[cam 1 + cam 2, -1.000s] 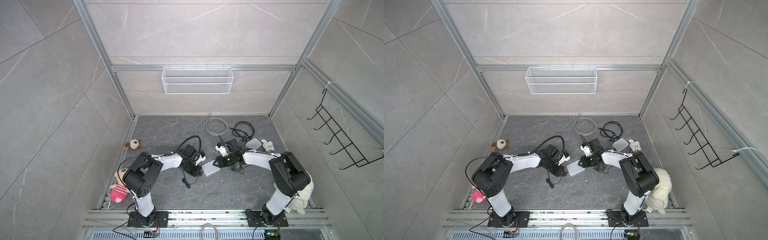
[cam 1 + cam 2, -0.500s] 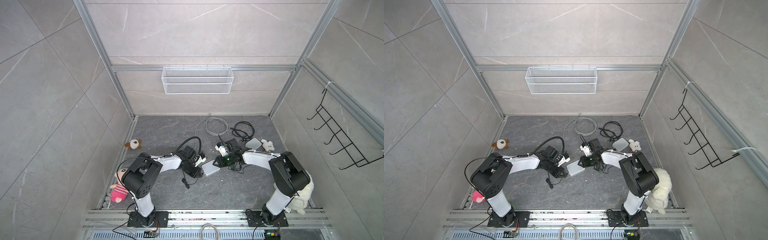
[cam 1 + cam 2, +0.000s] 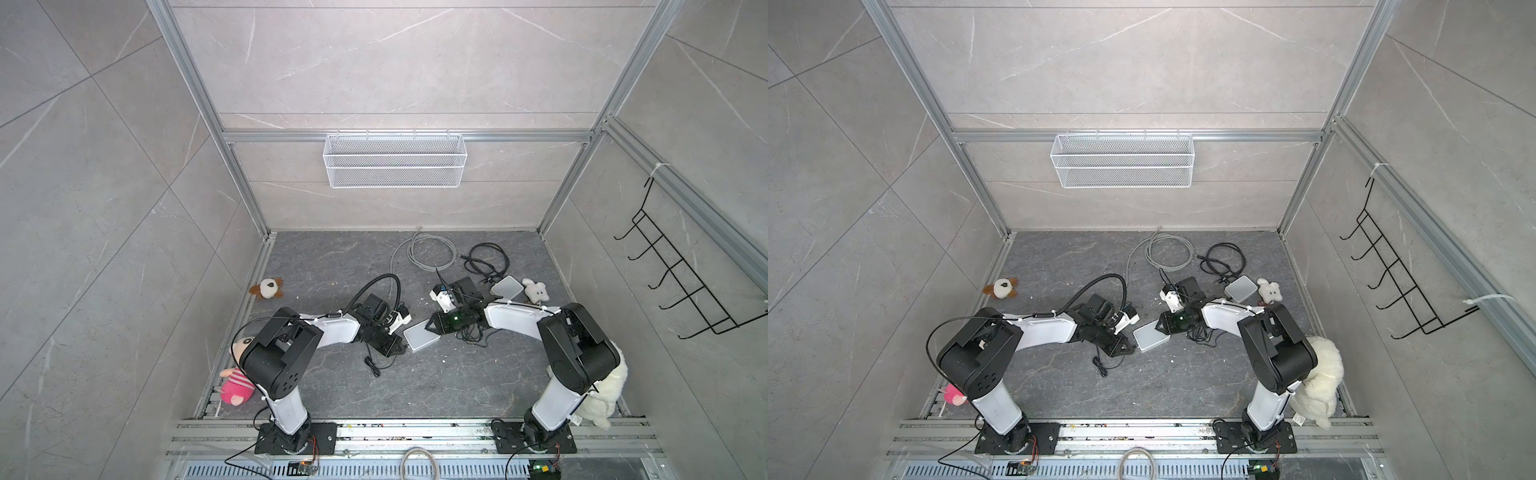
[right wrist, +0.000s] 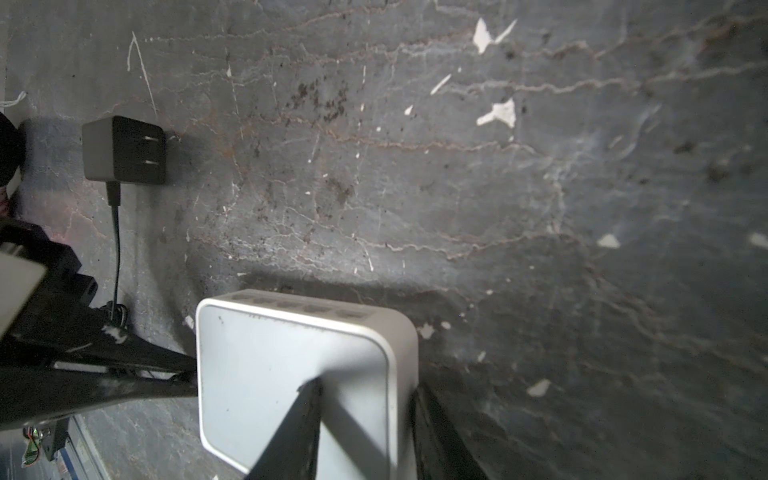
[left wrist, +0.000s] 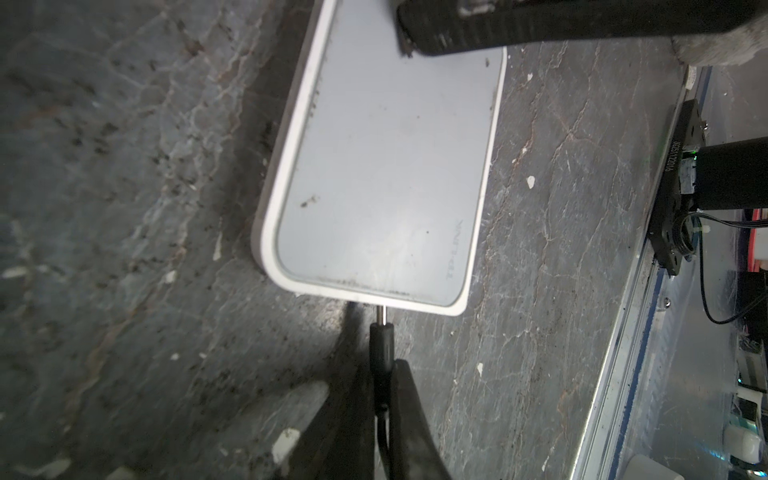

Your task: Insert the plug into the switch port

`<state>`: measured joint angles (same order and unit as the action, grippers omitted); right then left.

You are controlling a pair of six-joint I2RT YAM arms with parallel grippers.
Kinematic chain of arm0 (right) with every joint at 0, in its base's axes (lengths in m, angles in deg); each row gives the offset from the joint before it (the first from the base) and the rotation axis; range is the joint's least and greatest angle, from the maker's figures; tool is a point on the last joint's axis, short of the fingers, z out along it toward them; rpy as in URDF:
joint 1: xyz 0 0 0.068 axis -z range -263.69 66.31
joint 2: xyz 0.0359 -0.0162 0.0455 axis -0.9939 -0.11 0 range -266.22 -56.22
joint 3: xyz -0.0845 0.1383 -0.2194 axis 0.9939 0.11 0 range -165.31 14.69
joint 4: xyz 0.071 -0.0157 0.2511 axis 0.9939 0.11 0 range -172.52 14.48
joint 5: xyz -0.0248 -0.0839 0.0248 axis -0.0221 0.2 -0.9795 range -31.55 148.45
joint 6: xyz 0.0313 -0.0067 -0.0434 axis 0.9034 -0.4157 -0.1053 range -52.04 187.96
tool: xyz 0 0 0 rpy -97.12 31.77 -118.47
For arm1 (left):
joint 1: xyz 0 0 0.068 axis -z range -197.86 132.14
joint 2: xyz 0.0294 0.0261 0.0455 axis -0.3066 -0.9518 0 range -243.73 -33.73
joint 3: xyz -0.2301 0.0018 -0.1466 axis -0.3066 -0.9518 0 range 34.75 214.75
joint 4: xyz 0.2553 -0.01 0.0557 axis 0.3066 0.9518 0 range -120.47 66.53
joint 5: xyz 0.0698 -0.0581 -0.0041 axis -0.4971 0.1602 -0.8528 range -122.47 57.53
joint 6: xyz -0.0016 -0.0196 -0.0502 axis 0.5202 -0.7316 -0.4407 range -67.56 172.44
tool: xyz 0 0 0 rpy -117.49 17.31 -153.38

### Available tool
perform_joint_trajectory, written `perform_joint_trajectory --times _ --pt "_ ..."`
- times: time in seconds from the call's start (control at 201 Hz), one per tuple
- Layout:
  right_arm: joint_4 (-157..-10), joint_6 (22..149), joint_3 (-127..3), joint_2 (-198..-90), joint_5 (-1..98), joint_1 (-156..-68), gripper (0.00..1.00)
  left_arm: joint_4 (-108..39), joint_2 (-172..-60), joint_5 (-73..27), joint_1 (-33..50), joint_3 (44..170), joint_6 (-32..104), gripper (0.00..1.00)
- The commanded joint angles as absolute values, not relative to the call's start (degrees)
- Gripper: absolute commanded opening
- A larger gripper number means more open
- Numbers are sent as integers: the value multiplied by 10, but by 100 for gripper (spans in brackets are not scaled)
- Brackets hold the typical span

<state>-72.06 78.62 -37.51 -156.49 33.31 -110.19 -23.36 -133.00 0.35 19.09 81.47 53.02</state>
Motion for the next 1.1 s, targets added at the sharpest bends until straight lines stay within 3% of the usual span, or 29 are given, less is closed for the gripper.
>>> perform_joint_trajectory --times 0.0,1.095 --pt "-672 773 -365 -1602 371 -1113 38 -256 -1319 6 186 799 528 8" --pt "-672 765 -352 -1596 343 -1140 37 -322 -1361 1 186 814 509 8"
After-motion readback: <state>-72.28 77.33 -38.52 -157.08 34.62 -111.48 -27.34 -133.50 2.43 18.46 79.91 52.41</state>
